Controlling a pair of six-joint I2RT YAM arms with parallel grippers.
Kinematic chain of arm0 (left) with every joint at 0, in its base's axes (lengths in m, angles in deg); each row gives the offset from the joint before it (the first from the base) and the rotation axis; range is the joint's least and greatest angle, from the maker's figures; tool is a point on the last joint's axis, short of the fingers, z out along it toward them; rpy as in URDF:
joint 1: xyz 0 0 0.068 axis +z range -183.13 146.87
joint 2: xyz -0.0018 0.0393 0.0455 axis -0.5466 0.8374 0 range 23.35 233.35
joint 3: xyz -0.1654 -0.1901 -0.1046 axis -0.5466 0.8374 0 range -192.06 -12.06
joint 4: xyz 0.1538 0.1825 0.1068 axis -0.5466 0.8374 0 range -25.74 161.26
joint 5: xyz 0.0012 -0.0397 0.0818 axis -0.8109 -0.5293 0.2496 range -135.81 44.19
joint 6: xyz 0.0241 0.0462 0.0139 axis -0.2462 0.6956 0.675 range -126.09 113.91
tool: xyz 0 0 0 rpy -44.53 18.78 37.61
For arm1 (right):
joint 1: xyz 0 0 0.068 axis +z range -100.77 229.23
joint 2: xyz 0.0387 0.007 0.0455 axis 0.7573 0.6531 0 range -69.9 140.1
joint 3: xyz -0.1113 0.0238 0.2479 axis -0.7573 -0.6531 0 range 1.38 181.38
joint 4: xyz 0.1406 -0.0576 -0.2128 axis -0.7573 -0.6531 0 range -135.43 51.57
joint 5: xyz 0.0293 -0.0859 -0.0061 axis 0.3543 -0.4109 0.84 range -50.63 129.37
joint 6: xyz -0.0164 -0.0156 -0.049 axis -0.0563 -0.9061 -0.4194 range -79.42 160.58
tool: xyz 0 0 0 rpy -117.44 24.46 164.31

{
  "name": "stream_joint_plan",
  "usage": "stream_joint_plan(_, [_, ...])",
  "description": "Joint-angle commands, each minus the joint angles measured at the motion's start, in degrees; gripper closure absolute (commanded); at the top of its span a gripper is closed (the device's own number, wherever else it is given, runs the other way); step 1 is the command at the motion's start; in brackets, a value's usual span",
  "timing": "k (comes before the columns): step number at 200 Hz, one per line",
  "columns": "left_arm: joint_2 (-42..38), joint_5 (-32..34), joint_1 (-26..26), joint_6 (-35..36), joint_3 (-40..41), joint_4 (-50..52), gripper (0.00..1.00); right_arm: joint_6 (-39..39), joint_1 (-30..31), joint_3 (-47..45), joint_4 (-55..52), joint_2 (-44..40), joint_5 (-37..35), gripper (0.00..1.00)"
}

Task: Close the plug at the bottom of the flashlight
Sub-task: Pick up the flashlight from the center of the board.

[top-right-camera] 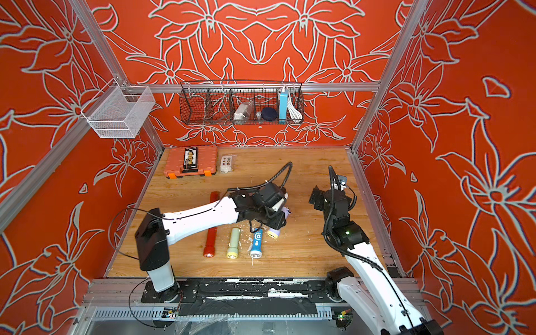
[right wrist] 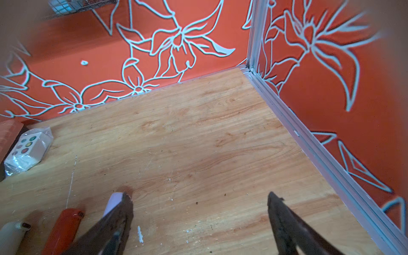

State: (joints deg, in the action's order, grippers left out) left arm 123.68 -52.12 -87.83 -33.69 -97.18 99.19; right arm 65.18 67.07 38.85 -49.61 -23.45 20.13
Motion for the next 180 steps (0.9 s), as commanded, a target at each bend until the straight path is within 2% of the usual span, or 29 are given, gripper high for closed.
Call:
stream_joint_plan(1, [-5.6, 2.2, 1.9, 3.4, 4.1, -4.4, 1.00, 0.2, -0.4, 3.4, 3.3, 3.0, 5.0, 0.02])
stream_joint_plan(24, [-12.4, 5.9, 2.0, 11.2, 9.8, -10.2, 1.00, -1.4, -0.4, 6.4, 4.0, 7.1, 11.0, 0.02])
stream_joint_plan(51, [-20.5, 11.2, 3.0, 15.5, 17.3, -18.1, 1.00, -3.1, -0.4, 8.8, 6.9, 10.9, 22.0, 0.02])
stream_joint_plan(89, [-29.7, 5.2, 9.0, 18.7, 25.6, -26.5, 1.00, -2.9, -0.3, 12.8, 9.1, 15.5, 32.4, 0.02])
stream_joint_plan(118, [-34.0, 0.5, 13.4, 20.4, 30.2, -31.1, 1.00, -3.5, -0.3, 16.2, 9.1, 19.1, 41.7, 0.02])
stream_joint_plan(162, [-38.9, -15.2, 18.7, 23.0, 39.1, -40.4, 1.00, -0.7, -0.2, 15.4, 17.3, 21.0, 57.5, 0.03])
stream_joint_plan(180, [-41.4, -18.7, 19.6, 25.7, 43.0, -43.6, 1.00, -0.1, -0.2, 16.1, 19.8, 21.3, 65.8, 0.03])
